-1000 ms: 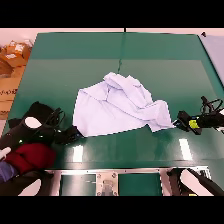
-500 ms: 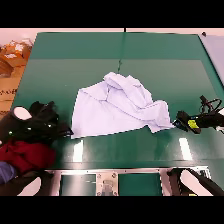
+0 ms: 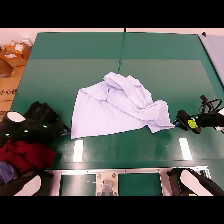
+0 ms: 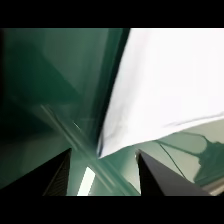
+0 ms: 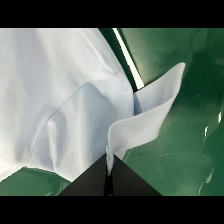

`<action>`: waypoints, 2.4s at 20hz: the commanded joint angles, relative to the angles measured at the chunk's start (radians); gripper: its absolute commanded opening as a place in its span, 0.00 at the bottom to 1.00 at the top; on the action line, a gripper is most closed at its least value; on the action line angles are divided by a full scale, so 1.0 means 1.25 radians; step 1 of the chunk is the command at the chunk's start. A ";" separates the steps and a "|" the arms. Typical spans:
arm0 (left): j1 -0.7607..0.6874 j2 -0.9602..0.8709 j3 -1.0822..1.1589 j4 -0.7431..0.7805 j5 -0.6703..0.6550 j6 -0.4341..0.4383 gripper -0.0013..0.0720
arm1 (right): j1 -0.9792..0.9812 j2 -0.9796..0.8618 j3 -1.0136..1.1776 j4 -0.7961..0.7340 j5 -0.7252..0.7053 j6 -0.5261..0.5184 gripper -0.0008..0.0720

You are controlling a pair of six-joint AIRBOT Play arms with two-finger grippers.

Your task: Fold the shirts.

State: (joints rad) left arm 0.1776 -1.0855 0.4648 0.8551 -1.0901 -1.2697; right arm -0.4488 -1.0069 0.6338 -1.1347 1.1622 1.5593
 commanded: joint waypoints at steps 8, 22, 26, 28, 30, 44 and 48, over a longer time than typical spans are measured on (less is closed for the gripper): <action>-0.133 -0.082 0.032 -0.064 0.130 0.046 0.05 | 0.001 0.000 0.000 0.001 0.012 0.000 0.03; -0.129 0.223 0.761 0.028 -0.034 -0.005 0.05 | 0.001 0.246 0.533 0.273 -0.005 -0.016 0.03; -0.129 0.267 1.093 0.029 0.016 0.037 0.05 | -0.015 0.352 0.801 0.254 -0.216 0.034 0.03; -0.129 0.267 1.225 0.029 0.022 0.040 0.05 | -0.017 0.370 0.916 0.197 -0.272 0.052 0.03; -0.129 0.267 1.303 0.045 0.032 0.053 0.05 | -0.017 0.367 0.992 0.134 -0.278 0.052 0.03; -0.175 -0.134 0.934 0.023 0.059 0.086 0.05 | 0.036 -0.029 0.679 0.237 -0.224 -0.134 0.03; -0.196 -0.345 0.929 0.009 0.216 0.073 0.05 | 0.093 -0.269 0.670 0.238 -0.277 -0.147 0.03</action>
State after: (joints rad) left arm -0.0513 -1.3514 1.6524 0.8917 -0.9512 -1.1782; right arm -0.3748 -1.1599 1.5009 -0.8558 0.8612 1.4139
